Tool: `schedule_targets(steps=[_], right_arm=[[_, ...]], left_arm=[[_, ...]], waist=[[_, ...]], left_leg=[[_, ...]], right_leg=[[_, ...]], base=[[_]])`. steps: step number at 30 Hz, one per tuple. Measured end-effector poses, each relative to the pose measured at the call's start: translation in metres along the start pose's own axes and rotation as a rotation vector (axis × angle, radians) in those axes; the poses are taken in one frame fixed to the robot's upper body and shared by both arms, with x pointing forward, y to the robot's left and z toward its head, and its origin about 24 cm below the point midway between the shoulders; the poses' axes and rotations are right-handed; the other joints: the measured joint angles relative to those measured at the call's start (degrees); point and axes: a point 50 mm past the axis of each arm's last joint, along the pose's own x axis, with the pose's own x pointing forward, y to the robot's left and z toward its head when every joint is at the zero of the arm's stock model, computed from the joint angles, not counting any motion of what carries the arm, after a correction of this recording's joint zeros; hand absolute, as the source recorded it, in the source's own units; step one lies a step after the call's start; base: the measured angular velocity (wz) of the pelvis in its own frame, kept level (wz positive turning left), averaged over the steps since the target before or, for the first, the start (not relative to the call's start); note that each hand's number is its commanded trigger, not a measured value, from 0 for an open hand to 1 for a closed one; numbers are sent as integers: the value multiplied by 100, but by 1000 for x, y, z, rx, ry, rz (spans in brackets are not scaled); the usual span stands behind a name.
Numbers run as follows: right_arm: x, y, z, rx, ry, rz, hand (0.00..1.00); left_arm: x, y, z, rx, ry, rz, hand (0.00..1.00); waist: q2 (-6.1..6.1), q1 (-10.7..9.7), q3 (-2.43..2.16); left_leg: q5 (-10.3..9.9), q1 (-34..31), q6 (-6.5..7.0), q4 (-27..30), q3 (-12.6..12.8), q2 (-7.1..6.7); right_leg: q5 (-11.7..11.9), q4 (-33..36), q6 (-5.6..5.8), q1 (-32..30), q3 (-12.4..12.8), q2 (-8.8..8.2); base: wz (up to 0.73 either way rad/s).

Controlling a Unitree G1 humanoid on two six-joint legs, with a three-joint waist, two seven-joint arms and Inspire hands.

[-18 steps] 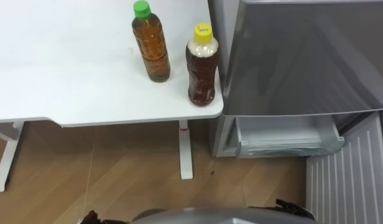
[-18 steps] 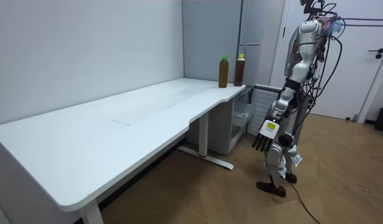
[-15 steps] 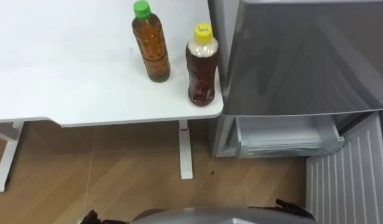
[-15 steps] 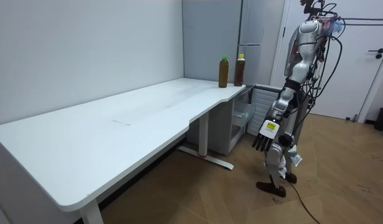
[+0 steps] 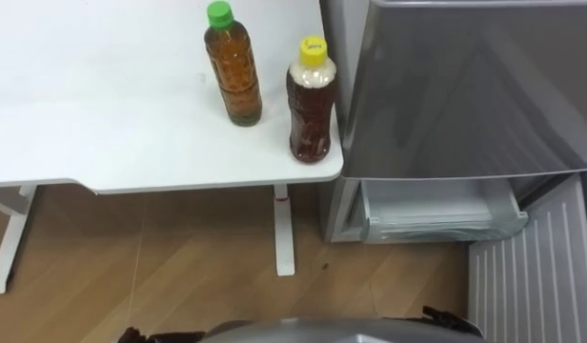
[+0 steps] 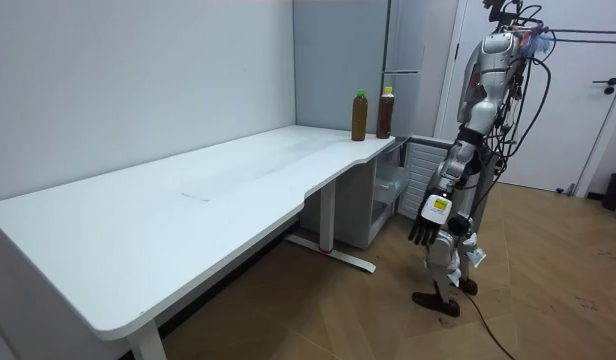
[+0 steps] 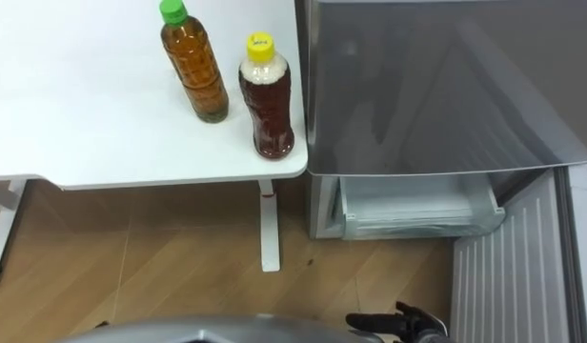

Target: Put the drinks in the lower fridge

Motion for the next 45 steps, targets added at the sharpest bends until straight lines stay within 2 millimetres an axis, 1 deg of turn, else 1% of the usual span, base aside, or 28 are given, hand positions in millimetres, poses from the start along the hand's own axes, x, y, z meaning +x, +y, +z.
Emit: schedule_targets(steps=[1, 3, 7, 9, 10, 12, 13, 15, 16, 17, 18, 19, 21, 22, 23, 24, 28, 32, 34, 36, 37, 38, 39, 40, 41, 42, 44, 45], right_arm=[[0, 0, 0, -1, 1, -1, 0], [0, 0, 0, -6, 2, -5, 0], [0, -1, 0, -8, 2, -6, 0], [0, -1, 3, -3, -9, -5, 0], [0, -1, 3, -3, -10, -5, 0], [0, -2, 3, -14, -10, -9, 0], [0, -2, 5, -18, -16, -9, 0], [-1, -3, 6, -32, -26, -10, 0], [-1, -3, 6, -34, -29, -11, 0], [-1, -3, 7, -40, -33, -17, 0], [-1, -3, 8, -45, -36, -25, 0], [-1, -2, 8, -46, -38, -25, 0], [-1, -3, 7, -50, -43, -29, 0], [-1, -3, 7, -47, -46, -30, 0], [-2, -4, 6, -44, -52, -36, 0], [-2, -5, 5, -44, -56, -40, 0], [-2, -4, 5, -42, -60, -42, 0], [-3, -5, 5, -34, -75, -58, 0], [-4, -6, 3, -29, -77, -62, 0], [-4, -9, 1, -43, -71, -65, 0], [-4, -10, 1, -47, -71, -63, 0], [-5, -11, 0, -45, -72, -60, 0], [-5, -12, 1, -35, -78, -63, 0], [-5, -13, 0, -27, -81, -65, 0], [-6, -14, 0, -19, -84, -67, 0], [-6, -14, 0, -19, -86, -67, 0], [-6, -14, -1, -20, -80, -67, 0], [-5, -13, 0, -24, -84, -65, 0]], left_arm=[[0, 1, 0, -37, 7, 6, 0], [0, 3, 0, -184, 31, 17, 0], [1, 5, 0, -346, 57, 34, 0], [1, 4, 7, -443, 49, 36, 0], [0, 4, 10, -464, 39, 35, 0], [-1, 3, 29, -520, -24, 39, 0], [-2, 2, 36, -537, -47, 38, 0], [-8, 0, 66, -596, -168, 43, 0], [-10, -1, 74, -607, -195, 44, 0], [-14, -3, 87, -626, -244, 48, 0], [-19, -4, 101, -646, -290, 51, 0], [-22, -5, 107, -657, -314, 51, 0], [-38, -5, 134, -708, -428, 47, 0], [-42, -5, 139, -715, -457, 51, 0], [-50, -3, 149, -724, -513, 63, 0], [-56, -1, 155, -704, -556, 98, 0], [-65, 1, 160, -663, -595, 175, 0], [-76, 2, 169, -627, -645, 251, 0], [-92, 6, 183, -679, -730, 251, 0], [-130, 18, 211, -734, -979, 220, 0], [-139, 20, 217, -730, -1045, 216, 0], [-155, 25, 227, -701, -1170, 228, 0], [-169, 27, 232, -670, -1267, 243, 0], [-174, 28, 234, -656, -1304, 250, 0], [-183, 29, 237, -636, -1365, 258, 0], [-193, 30, 239, -624, -1422, 259, 0], [-207, 30, 241, -611, -1493, 252, 0], [-213, 30, 242, -596, -1532, 258, 0]], waist=[[6, 0, 2], [16, 16, 9], [30, 23, 15], [42, 24, 18], [64, 28, 10], [89, 68, 18], [80, 76, 24], [83, 113, 24], [87, 128, 24], [101, 144, 18], [118, 138, 5], [116, 139, 3], [79, 130, -7], [68, 141, -2], [85, 175, -11], [77, 177, -11], [55, 157, 0], [67, 167, 7], [72, 176, 8], [145, 171, -24], [172, 163, -25], [197, 162, -10], [223, 149, -8], [222, 144, -24], [244, 140, -22], [238, 136, -20], [196, 116, -27], [185, 110, -21]], left_leg=[[0, 1, 0, 0, 0, 0], [0, 25, 0, -5, -5, -1], [-1, 83, 0, -23, -6, 7], [0, 81, 1, -16, -30, 3], [1, 85, 2, -18, -33, 5], [2, 101, 2, -22, 10, 7], [4, 98, 1, -22, 9, 7], [23, 58, -1, -31, 10, 9], [29, 52, 0, -35, 10, 11], [34, 35, 0, -38, 10, 11], [34, 40, 0, -37, 10, 5], [34, 39, 0, -36, 8, 5], [36, 60, -4, -38, -10, 3], [37, 69, -4, -48, -9, 3], [40, 89, -6, -78, 9, 3], [39, 98, -6, -87, 15, 2], [34, 12, -8, 2, 20, 11], [35, -64, -8, 29, -53, 5], [35, -60, -8, 24, -60, 7], [36, -1, -7, -40, -42, 3], [37, 13, -6, -72, -34, -1], [49, 57, 0, -120, -30, -17], [50, 95, 2, -161, -29, -28], [53, 116, 5, -181, -30, -35], [60, 156, 6, -211, -32, -40], [64, 178, 3, -224, -44, -46], [66, 194, 1, -205, -59, -57], [67, 187, 0, -194, -62, -58]], right_leg=[[0, 3, 0, 3, 0, 0], [0, 16, 0, 15, 3, -1], [0, 57, 0, 45, -2, -2], [0, 53, 0, 62, -17, -6], [0, 53, 0, 63, -11, -6], [0, 52, 0, 61, 7, -4], [0, 53, 0, 56, 1, -4], [0, 72, 0, -16, 40, -2], [0, 70, 0, -29, 40, -4], [0, 66, 0, -30, 32, -5], [0, 66, 0, -25, 35, -1], [0, 65, 0, -22, 29, 1], [0, 64, 0, -17, -9, 1], [0, 66, 0, -15, -4, 1], [1, 67, -1, -17, 23, 1], [1, 64, -1, -21, 59, 1], [4, 52, -5, -42, -8, 9], [6, 50, -8, -118, -16, 15], [6, 46, -8, -119, -10, 18], [6, 54, -8, -100, -10, 6], [6, 53, -8, -91, 0, 5], [6, 46, -8, -57, 12, -6], [6, 42, -7, -11, 17, -11], [6, 42, -7, 2, 12, -15], [5, 39, -6, 31, -4, -19], [5, 20, -6, 59, -14, -20], [5, -42, -6, 92, -22, -20], [5, -43, -6, 82, -32, -20]], base=[[0], [0], [0], [4], [0], [-6], [-5], [-4], [0], [0], [0], [0], [4], [0], [-6], [-7], [3], [4], [0], [-6], [-8], [-4], [0], [0], [0], [4], [5], [5]])
